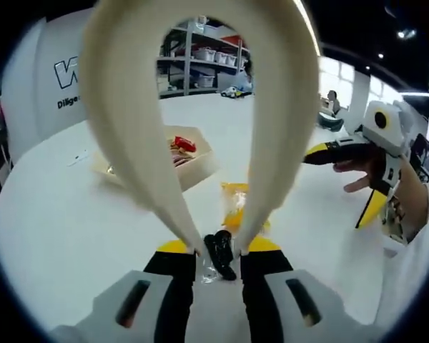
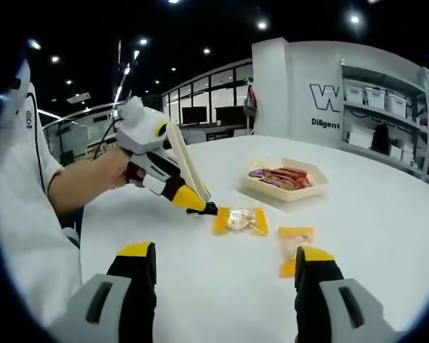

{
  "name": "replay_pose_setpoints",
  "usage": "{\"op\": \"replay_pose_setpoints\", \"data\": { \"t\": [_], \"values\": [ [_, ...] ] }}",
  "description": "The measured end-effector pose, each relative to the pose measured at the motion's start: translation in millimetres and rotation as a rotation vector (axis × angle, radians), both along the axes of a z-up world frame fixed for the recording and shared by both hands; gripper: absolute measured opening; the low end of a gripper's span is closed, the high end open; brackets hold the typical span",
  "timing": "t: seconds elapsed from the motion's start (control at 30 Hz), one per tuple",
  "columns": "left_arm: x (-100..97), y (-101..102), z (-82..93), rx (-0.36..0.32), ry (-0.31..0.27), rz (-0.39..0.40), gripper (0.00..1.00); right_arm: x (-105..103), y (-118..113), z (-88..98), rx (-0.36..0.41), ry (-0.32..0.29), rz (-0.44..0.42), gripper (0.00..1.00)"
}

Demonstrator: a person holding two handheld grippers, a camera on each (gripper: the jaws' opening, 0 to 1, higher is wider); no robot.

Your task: Place the target food into the container with the food tongs after gripping and lifting it, then release it inside without dropping or visibly crushing the food.

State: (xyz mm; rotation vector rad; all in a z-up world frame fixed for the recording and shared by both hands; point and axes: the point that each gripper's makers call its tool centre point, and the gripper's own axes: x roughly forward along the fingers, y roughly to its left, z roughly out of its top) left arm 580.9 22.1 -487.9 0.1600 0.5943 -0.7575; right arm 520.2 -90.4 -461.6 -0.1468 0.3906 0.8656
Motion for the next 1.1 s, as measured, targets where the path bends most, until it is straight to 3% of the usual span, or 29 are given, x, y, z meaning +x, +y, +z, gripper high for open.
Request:
{"op": "replay_pose_setpoints", "data": {
  "t": [1.1],
  "values": [
    [2.2,-4.7,-7.5,0.0,0.054,-0.035,0.2,-2.3,-2.2,-2.6,0.002,0.005,-0.004,0.78]
  ]
}}
